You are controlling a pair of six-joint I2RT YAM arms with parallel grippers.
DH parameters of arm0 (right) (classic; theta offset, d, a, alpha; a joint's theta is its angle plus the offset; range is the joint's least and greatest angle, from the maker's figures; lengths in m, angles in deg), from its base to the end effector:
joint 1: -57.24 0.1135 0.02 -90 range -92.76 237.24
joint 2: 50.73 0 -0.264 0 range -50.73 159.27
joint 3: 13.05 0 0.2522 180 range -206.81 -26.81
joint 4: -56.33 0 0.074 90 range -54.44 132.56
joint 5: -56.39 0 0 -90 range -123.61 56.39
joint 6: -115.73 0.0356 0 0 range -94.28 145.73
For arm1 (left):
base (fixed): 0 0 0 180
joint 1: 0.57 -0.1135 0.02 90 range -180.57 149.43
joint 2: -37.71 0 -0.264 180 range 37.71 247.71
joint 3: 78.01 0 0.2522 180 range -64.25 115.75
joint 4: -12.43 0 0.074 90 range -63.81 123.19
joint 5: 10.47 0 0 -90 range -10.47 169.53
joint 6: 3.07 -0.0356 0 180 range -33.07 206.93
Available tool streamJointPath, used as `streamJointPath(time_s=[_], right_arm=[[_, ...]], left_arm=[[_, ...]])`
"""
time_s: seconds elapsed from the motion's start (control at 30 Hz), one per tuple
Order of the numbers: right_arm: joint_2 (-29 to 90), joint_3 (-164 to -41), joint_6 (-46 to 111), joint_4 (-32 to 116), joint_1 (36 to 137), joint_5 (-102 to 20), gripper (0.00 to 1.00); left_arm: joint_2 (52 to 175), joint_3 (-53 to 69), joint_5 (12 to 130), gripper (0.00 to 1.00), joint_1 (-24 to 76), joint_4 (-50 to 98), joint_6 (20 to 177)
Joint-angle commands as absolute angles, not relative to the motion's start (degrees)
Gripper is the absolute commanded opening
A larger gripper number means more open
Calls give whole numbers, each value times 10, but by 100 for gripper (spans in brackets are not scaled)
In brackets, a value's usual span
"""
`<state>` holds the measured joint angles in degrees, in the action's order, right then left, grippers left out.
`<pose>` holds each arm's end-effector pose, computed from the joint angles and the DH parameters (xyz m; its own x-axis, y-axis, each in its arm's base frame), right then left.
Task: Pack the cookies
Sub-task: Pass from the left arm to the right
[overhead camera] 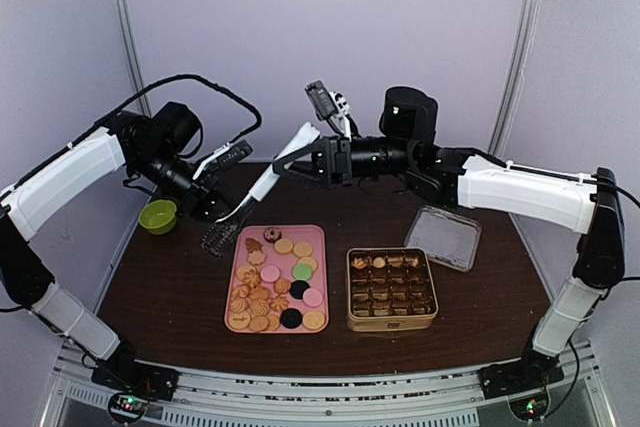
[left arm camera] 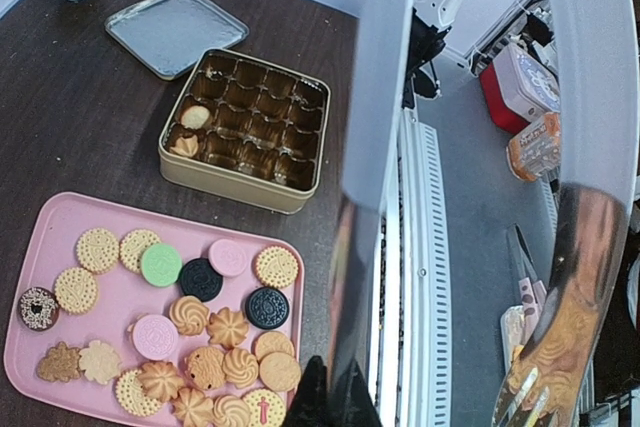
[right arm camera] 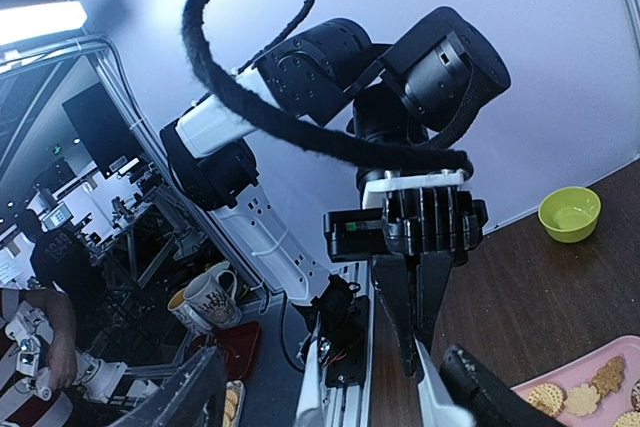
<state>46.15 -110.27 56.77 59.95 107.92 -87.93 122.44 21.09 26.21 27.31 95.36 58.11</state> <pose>0.2300 0.3265 0.3836 -0.4599 -0.0869 -0.8837 -0.8491 -0.2480 0.4663 0.2296 -0.1538 0.3503 -0.4613 0.5698 -0.6801 0.8684 0.1327 -0.4778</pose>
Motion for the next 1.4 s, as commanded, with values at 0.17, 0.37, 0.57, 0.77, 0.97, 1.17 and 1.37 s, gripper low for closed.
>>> streamJointPath(time_s=[0.17, 0.37, 0.57, 0.77, 0.97, 1.17, 1.37], right_arm=[[496, -1143, 542, 563, 1091, -884, 64], [487, -1135, 540, 568, 1098, -863, 57], [462, -1122, 512, 531, 1098, -844, 52], [425, -1077, 492, 540, 1098, -774, 47], [402, -1046, 484, 560, 1098, -729, 44], [396, -1045, 476, 547, 1099, -713, 41], [402, -1050, 453, 515, 1107, -690, 39]], left_arm=[[1216, 212, 249, 0, 276, 961, 575], [1230, 227, 251, 0, 276, 982, 559], [1234, 233, 265, 0, 276, 986, 558], [1227, 236, 307, 20, 275, 976, 575], [1206, 214, 347, 47, 273, 953, 583], [1202, 208, 362, 51, 267, 936, 594], [1201, 207, 365, 50, 265, 885, 641]])
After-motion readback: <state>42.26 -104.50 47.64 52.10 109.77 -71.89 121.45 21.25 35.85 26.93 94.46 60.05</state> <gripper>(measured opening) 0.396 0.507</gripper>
